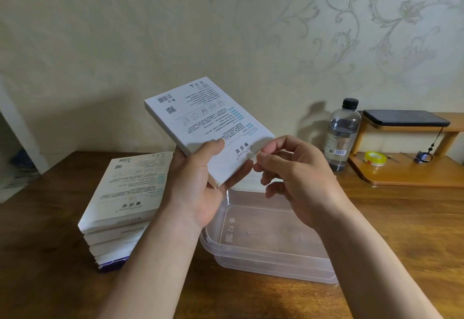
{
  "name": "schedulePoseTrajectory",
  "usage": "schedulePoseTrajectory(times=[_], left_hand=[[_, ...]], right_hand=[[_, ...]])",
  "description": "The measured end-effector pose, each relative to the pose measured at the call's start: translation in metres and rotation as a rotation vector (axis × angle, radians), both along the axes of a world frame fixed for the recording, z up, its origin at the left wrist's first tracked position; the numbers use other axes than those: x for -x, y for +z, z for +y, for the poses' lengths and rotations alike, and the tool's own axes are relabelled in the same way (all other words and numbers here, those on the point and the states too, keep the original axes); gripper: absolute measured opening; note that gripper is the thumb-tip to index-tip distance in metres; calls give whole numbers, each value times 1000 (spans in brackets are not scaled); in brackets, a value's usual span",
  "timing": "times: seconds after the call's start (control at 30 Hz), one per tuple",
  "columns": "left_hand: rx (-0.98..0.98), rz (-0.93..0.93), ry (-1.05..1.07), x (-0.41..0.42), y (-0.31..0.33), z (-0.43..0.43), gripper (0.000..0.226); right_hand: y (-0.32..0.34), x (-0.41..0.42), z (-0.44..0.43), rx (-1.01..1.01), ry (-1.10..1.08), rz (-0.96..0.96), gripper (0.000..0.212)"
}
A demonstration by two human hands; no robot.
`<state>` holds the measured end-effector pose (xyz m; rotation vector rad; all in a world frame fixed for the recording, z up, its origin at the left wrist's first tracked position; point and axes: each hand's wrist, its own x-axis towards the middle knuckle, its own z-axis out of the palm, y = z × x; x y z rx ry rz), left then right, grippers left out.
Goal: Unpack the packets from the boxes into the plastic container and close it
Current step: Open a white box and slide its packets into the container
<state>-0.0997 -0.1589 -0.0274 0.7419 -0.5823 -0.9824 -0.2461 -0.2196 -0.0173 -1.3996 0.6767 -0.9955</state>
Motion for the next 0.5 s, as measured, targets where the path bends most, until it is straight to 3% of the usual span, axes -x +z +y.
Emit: schedulePoseTrajectory(times=[0.5], left_hand=[[8,41,16,-10,2,2,42]], right_hand=[[0,2,-1,15,44,109,4]])
